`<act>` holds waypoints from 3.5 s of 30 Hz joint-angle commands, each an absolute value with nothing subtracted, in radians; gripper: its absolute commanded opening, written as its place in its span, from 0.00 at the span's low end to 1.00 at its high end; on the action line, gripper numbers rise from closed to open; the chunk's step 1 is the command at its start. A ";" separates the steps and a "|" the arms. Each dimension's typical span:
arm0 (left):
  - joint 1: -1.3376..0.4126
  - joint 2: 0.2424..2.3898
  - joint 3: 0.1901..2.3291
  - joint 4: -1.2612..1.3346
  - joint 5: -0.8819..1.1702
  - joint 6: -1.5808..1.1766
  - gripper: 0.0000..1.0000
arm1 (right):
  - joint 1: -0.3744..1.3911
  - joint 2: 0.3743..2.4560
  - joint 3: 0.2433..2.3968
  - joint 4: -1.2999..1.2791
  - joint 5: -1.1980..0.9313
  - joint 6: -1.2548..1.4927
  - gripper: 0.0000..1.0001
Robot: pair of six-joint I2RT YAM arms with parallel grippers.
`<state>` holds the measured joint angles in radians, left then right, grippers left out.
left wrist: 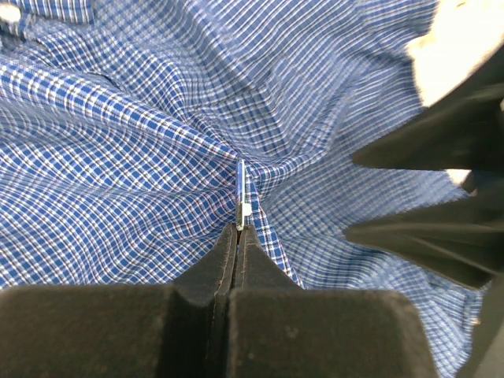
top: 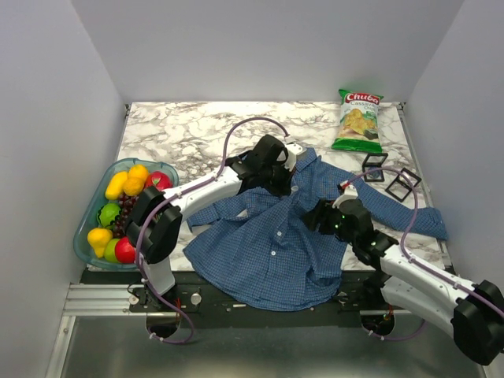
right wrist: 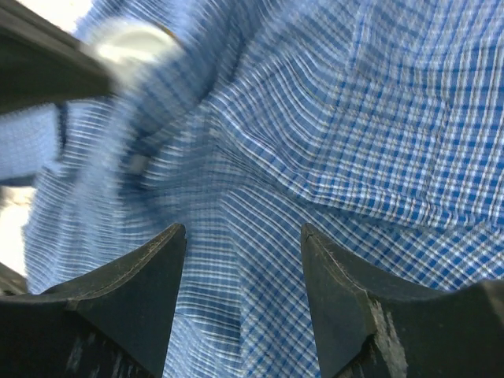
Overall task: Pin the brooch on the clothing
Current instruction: Pin the brooch to the clothes.
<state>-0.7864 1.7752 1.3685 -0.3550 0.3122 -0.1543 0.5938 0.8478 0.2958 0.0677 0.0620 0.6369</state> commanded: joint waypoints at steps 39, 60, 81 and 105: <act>-0.673 1.692 1.325 -0.350 0.833 -0.166 0.00 | 0.416 0.851 0.373 0.350 -0.502 0.275 0.74; -0.663 1.698 1.331 -0.348 0.882 -0.170 0.00 | 0.414 1.003 0.426 0.417 -0.531 0.255 0.59; -0.664 1.700 1.328 -0.337 0.902 -0.176 0.00 | 0.414 1.031 0.433 0.425 -0.506 0.267 0.41; -0.683 1.710 1.333 -0.353 0.902 -0.164 0.00 | 0.414 1.100 0.486 0.388 -0.405 0.368 0.28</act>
